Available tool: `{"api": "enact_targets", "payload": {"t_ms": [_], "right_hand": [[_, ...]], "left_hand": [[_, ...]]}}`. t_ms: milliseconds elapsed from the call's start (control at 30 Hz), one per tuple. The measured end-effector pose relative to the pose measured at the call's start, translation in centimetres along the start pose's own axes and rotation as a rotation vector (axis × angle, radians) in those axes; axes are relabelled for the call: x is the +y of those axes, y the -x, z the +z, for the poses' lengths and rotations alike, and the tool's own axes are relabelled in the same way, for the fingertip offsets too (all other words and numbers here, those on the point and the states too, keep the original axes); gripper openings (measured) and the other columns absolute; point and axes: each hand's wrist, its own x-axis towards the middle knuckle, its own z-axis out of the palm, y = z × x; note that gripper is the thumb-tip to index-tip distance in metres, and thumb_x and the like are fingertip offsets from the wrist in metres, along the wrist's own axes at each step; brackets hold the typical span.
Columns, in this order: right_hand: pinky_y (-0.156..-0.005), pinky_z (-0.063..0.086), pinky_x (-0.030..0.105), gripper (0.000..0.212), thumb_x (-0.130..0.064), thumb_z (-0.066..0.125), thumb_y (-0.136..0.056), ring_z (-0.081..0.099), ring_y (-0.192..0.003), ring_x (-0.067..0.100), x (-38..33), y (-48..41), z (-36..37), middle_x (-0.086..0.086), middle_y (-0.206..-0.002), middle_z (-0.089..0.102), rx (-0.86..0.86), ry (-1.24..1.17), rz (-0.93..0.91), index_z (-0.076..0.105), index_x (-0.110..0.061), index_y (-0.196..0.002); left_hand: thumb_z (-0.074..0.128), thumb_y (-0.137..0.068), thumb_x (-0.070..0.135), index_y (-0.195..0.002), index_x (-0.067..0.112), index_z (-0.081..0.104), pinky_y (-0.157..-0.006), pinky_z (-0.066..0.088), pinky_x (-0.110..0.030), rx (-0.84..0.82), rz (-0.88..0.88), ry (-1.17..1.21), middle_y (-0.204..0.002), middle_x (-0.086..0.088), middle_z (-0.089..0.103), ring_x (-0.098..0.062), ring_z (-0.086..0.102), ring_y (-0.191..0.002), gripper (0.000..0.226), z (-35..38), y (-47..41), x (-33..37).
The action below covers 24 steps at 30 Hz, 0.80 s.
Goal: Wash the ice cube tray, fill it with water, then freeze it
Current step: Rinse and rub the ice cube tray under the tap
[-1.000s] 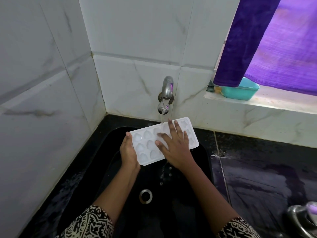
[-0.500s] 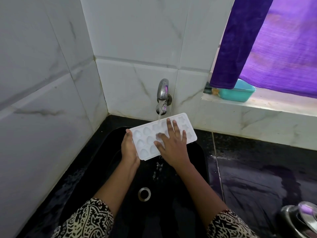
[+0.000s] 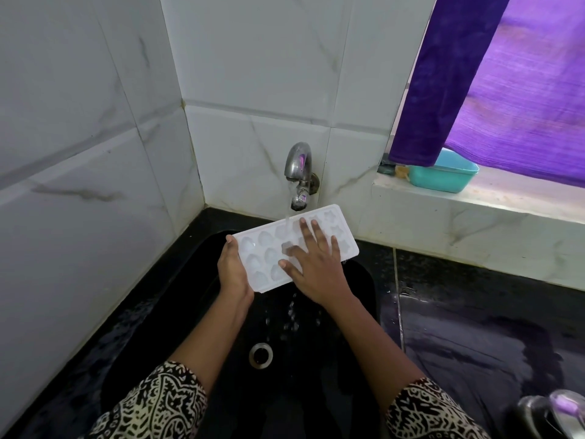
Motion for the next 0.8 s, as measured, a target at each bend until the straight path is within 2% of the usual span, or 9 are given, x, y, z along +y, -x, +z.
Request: {"api": "enact_targets", "payload": {"t_ms": [100,267,433,533,600,700,800], "right_hand": [[-0.113,-0.009,0.049,0.042,-0.056,0.035,-0.094,-0.015,-0.145,0.015,-0.2,-0.4,0.1,-0.003,-0.16,-0.005,0.04,0.016,0.032,0.057,-0.029,-0.118],[-0.115,-0.006,0.054,0.045,-0.056,0.035,-0.094,-0.02,-0.144,0.013,-0.1,-0.6,1.0,-0.005,-0.159,-0.011,-0.049,-0.042,-0.002,0.049,-0.031,-0.129],[-0.113,-0.01,0.049,0.045,-0.057,0.033,-0.094,-0.019,-0.144,0.014,0.0,-0.7,1.5,-0.003,-0.159,-0.01,0.006,0.013,0.048,0.052,-0.031,-0.125],[-0.113,-0.008,0.051,0.049,-0.058,0.033,-0.094,-0.024,-0.142,0.011,-0.1,-0.7,2.0,-0.005,-0.159,-0.012,-0.046,-0.017,-0.003,0.049,-0.028,-0.129],[-0.113,-0.009,0.052,0.047,-0.058,0.031,-0.094,-0.025,-0.141,0.011,0.8,-0.8,1.8,-0.005,-0.159,-0.012,-0.06,-0.02,-0.008,0.052,-0.032,-0.126],[-0.113,-0.009,0.05,0.043,-0.058,0.031,-0.094,-0.018,-0.144,0.014,0.9,-1.2,1.6,-0.004,-0.16,-0.007,0.0,0.016,0.019,0.057,-0.031,-0.117],[-0.113,-0.008,0.051,0.046,-0.059,0.032,-0.093,-0.018,-0.144,0.013,-0.2,-1.3,2.2,-0.004,-0.16,-0.008,-0.012,0.002,0.005,0.053,-0.028,-0.121]], "left_hand": [[0.04,-0.1,0.052,-0.127,0.007,0.058,-0.097,0.049,-0.058,0.017,0.014,0.01,-0.12,-0.019,0.067,-0.04,0.064,-0.108,0.056,0.2,0.3,-0.5],[0.041,-0.1,0.051,-0.124,0.007,0.06,-0.092,0.053,-0.053,0.051,0.048,0.018,-0.116,-0.017,0.068,-0.037,0.066,-0.105,0.054,0.1,-0.5,-0.2],[0.042,-0.1,0.05,-0.124,0.006,0.06,-0.093,0.052,-0.054,0.044,0.03,0.004,-0.116,-0.018,0.068,-0.039,0.066,-0.104,0.054,0.2,-0.7,-0.9],[0.044,-0.099,0.051,-0.117,0.009,0.063,-0.087,0.055,-0.049,0.061,0.04,0.007,-0.112,-0.016,0.07,-0.036,0.068,-0.1,0.049,0.0,-1.3,-1.0],[0.044,-0.099,0.052,-0.111,0.014,0.065,-0.085,0.056,-0.048,0.071,0.043,-0.007,-0.108,-0.013,0.071,-0.033,0.069,-0.096,0.045,-0.4,-1.7,-1.2],[0.043,-0.099,0.053,-0.117,0.012,0.063,-0.089,0.054,-0.052,0.056,0.021,-0.013,-0.111,-0.014,0.07,-0.035,0.068,-0.099,0.049,-0.4,-1.9,-1.7],[0.042,-0.099,0.054,-0.124,0.009,0.061,-0.093,0.052,-0.053,0.047,0.006,0.001,-0.115,-0.017,0.069,-0.037,0.067,-0.103,0.055,-0.3,-2.1,-1.6]]}}
